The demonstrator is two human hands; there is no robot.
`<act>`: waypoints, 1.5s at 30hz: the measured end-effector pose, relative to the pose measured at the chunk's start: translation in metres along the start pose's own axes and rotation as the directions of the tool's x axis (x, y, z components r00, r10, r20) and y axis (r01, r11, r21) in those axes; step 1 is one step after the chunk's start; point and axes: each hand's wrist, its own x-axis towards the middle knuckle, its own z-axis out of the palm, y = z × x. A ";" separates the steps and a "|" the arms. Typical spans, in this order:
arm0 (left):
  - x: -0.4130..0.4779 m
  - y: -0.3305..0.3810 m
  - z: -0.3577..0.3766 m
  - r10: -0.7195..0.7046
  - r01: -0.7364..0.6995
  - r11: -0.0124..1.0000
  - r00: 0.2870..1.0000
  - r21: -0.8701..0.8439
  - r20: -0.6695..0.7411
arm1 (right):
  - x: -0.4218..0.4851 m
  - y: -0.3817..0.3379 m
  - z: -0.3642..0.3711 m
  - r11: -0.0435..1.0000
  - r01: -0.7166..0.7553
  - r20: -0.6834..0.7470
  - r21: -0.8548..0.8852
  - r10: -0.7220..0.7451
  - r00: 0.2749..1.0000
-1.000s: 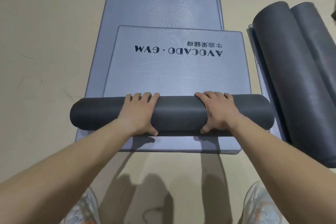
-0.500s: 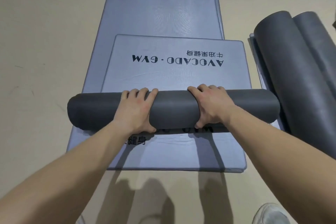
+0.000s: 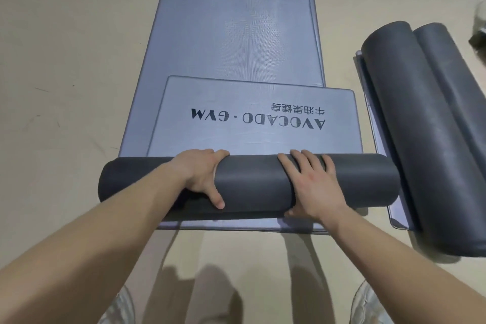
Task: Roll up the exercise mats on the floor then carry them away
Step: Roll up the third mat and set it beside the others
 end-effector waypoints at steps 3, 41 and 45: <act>-0.007 0.015 0.022 -0.034 0.059 0.992 0.976 0.111 -0.217 | 0.040 0.017 -0.026 0.997 0.043 0.180 0.062 -0.053 0.982; -0.006 -0.017 0.001 -0.051 0.052 0.999 0.967 -0.003 -0.249 | 0.053 0.011 -0.032 0.999 -0.039 0.074 0.029 0.037 0.997; 0.019 -0.035 -0.025 -0.030 0.024 0.999 0.981 -0.038 -0.189 | 0.054 0.007 -0.001 0.998 -0.007 -0.092 -0.058 0.002 0.996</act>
